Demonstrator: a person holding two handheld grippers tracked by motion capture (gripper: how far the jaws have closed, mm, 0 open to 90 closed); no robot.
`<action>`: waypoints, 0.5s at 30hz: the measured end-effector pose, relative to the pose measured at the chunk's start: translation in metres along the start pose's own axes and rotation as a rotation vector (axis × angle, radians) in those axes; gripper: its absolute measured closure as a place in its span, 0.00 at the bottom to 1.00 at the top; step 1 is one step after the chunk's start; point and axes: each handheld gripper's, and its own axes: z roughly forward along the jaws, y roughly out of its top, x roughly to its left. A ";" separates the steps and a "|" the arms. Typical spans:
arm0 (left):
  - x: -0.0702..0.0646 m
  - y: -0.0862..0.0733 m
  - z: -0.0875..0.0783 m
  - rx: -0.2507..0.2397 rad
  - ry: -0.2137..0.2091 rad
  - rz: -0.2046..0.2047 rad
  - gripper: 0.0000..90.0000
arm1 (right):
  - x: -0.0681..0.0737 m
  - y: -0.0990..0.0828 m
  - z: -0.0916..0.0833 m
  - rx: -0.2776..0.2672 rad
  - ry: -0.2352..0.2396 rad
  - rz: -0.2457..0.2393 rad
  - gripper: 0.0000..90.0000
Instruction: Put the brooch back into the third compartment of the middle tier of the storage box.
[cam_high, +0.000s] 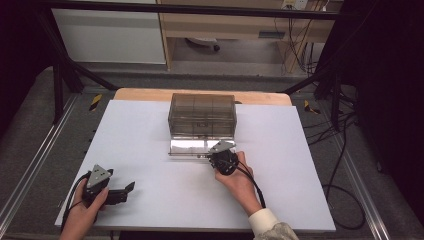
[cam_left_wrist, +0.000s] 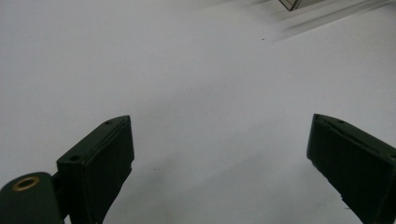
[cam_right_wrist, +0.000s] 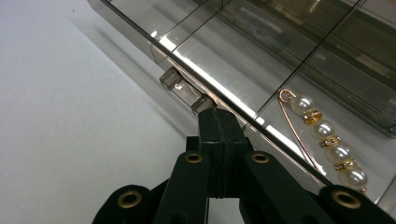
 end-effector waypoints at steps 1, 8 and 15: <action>0.000 0.000 0.000 0.000 0.000 0.000 0.08 | 0.000 0.001 0.000 -0.005 -0.001 0.001 1.00; 0.000 0.000 0.000 0.001 -0.001 0.001 0.08 | -0.003 0.002 0.000 -0.020 0.005 0.002 1.00; 0.000 0.000 0.000 0.001 0.000 0.001 0.08 | -0.004 0.005 0.001 -0.028 0.002 0.006 1.00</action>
